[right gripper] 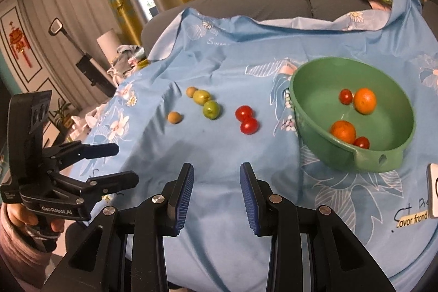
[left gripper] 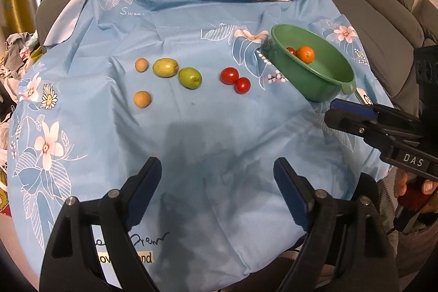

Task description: Organize fruits

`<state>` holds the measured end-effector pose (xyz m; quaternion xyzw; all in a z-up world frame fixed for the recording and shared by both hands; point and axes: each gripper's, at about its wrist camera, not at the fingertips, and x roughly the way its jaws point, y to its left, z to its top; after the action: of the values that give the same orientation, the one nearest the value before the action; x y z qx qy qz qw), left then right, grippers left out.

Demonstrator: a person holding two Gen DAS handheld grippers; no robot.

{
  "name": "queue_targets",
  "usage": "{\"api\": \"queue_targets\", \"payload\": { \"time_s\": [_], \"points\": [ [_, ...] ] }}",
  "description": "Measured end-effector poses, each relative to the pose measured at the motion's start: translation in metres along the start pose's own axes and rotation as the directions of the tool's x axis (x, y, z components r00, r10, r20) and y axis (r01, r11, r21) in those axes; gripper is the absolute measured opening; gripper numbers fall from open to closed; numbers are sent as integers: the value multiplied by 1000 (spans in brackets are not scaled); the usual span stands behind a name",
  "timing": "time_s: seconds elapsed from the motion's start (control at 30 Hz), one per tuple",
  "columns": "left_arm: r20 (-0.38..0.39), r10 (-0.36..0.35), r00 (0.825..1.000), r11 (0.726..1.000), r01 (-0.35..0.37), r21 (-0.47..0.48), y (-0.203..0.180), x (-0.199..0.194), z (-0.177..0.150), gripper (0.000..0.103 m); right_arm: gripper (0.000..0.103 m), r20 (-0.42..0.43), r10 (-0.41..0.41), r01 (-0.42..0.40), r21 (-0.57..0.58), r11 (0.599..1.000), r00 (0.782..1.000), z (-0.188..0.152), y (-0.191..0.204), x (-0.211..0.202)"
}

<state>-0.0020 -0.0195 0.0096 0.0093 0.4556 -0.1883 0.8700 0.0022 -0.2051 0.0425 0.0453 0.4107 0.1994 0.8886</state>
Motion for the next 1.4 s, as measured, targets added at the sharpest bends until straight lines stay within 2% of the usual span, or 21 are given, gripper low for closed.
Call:
{"api": "queue_targets", "payload": {
  "time_s": [0.6,0.93,1.13,1.3,1.4],
  "points": [
    [-23,-38,999,999,38,-16,15,25,9,84,35,-77,-38,39,10,999,996,14,-12,43],
    [-30,-64,998,996,62,-56,35,38,12,84,35,-136,-91,82,-67,994,987,36,-6,91],
    [-26,-82,996,995,80,-61,42,42,14,84,35,-170,-185,164,-132,978,968,51,-11,127],
    [-35,-94,995,994,92,-58,46,49,17,84,35,-209,-227,193,-168,967,951,57,-12,148],
    [-35,-103,994,993,100,-56,46,53,20,84,35,-229,-221,183,-176,967,948,58,-15,154]
  ]
}}
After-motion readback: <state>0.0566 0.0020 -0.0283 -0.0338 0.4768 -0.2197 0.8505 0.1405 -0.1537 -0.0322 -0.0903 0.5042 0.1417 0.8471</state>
